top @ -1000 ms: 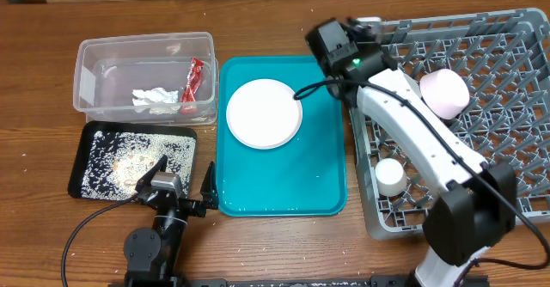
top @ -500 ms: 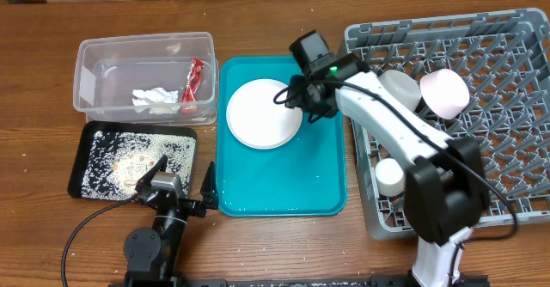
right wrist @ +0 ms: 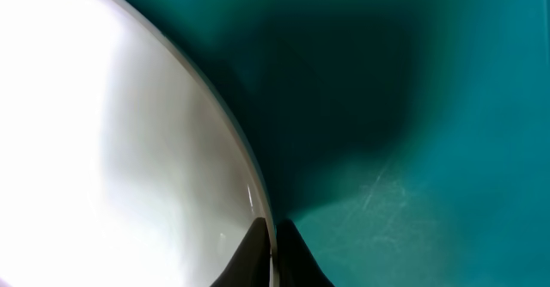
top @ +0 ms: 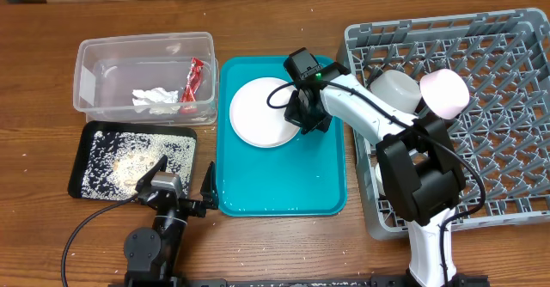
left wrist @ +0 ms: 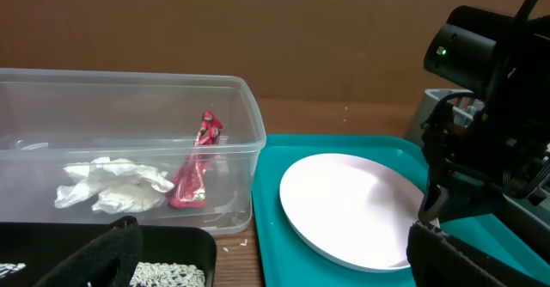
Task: Sort waste into correct bins and load items into the dishwasher
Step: 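Grasp the white plate on the teal tray with the right gripper, then stand the white plate upright in the back of the grey rack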
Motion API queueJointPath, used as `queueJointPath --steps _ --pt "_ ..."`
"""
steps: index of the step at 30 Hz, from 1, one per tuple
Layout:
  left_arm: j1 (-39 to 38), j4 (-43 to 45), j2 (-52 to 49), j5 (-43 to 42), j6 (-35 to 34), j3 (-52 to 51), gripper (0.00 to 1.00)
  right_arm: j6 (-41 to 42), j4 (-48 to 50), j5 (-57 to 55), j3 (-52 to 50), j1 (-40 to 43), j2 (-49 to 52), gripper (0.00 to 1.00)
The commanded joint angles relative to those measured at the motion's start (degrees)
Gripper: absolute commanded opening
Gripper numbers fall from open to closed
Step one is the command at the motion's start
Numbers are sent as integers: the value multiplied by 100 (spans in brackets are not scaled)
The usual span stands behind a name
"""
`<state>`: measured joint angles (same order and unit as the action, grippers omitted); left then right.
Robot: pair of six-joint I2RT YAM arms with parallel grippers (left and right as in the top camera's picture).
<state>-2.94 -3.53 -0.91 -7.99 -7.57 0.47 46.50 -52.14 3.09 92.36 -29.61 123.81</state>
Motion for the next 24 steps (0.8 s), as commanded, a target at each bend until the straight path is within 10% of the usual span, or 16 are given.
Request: queueJointPath --steps 1,14,24 --pt "13 -9 55 -55 -59 -20 100 -190 -15 -369 2 48 -560 4" --pt "13 -9 55 -57 -59 -20 100 -645 -446 -4485 2 396 -3523 4" --pt "13 -9 55 -55 -59 -20 100 -647 -1051 -6476 -15 2260 -4124 4"
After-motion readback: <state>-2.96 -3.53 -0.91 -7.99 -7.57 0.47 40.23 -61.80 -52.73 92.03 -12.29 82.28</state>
